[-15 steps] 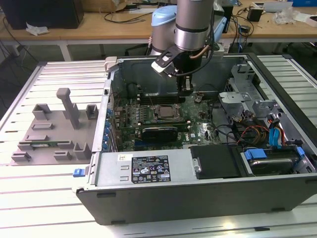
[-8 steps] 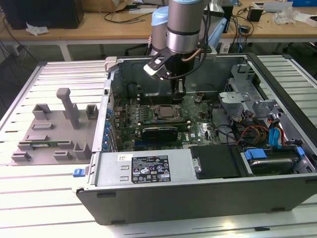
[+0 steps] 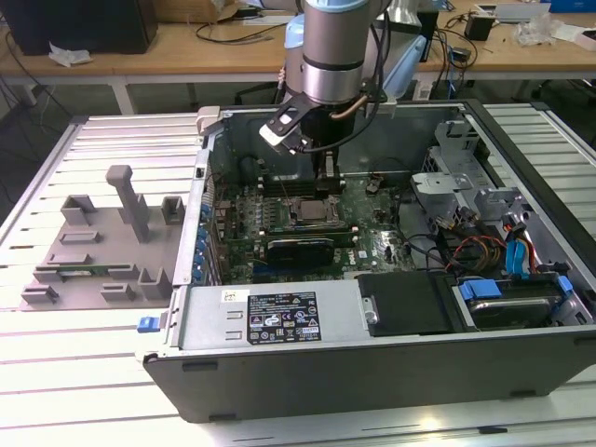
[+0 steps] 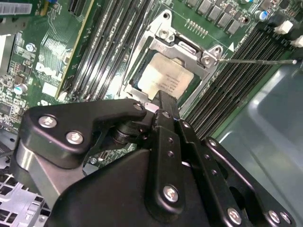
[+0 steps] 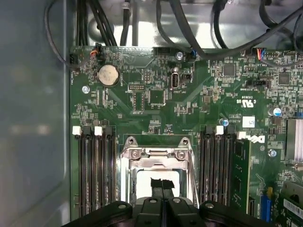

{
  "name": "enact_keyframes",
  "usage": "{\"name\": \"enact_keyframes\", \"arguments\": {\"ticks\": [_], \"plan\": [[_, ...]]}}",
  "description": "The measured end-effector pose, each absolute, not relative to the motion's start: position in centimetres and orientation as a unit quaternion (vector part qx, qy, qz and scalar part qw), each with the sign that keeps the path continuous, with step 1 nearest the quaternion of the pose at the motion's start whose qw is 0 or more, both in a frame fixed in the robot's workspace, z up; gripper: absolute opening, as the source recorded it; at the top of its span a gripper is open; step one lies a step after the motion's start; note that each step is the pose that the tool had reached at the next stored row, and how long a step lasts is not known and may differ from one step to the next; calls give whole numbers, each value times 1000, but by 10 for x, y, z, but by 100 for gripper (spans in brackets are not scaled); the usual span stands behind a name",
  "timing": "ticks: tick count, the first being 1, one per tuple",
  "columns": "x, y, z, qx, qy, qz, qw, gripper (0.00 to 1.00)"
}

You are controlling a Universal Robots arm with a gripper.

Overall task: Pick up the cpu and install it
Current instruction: 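Close the cpu cover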

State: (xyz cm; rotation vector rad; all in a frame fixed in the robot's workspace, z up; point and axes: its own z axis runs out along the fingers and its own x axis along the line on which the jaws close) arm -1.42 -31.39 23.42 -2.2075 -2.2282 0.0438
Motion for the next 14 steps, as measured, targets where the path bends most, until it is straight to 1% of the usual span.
{"name": "enact_keyframes", "arguments": {"ticks": [7, 14], "plan": [[-14, -314, 234, -676, -736, 14, 2, 11], [-14, -314, 234, -595, -804, 14, 0, 11]]}}
